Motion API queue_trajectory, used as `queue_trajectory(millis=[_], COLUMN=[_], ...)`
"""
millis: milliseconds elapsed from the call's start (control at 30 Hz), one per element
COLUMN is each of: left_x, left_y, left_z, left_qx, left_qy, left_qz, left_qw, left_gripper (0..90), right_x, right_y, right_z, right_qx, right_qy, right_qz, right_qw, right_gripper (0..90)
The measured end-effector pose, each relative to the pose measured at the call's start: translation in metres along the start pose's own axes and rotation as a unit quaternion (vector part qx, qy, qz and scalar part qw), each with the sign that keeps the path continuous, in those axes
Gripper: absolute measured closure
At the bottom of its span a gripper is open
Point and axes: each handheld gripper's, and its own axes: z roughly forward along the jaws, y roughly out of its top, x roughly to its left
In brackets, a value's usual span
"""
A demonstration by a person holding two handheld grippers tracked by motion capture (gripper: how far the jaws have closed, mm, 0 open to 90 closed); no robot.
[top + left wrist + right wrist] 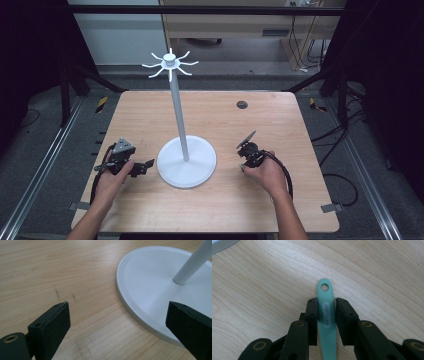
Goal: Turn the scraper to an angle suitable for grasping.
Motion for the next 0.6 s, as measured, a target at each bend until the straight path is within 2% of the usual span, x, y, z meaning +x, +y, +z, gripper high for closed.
queue_trajectory(millis=[233,433,533,600], left_x=[0.000,0.000,0.000,0.000], left_y=[0.000,0.000,0.000,0.000], left_z=[0.000,0.000,0.000,0.000], left_qx=[0.000,0.001,0.003,0.001], left_qy=[0.001,0.001,0.002,0.002], left_qz=[0.000,0.000,0.001,0.000], left_qw=[1.0000,1.0000,1.0000,1.0000], left_gripper=[5.4,5.4,5.4,5.4], right_x=[-0.002,-0.009,-0.012,-0.014], right_y=[-0.002,-0.010,-0.015,-0.019], right_z=[-0.003,-0.026,-0.040,-0.050], right_qx=[-0.006,-0.059,-0.091,-0.117], right_qy=[-0.003,-0.006,-0.008,-0.008], right_qz=[0.000,0.019,0.029,0.037], right_qw=[1.0000,0.9981,0.9954,0.9924], right_gripper=[74.0,74.3,74.3,74.3])
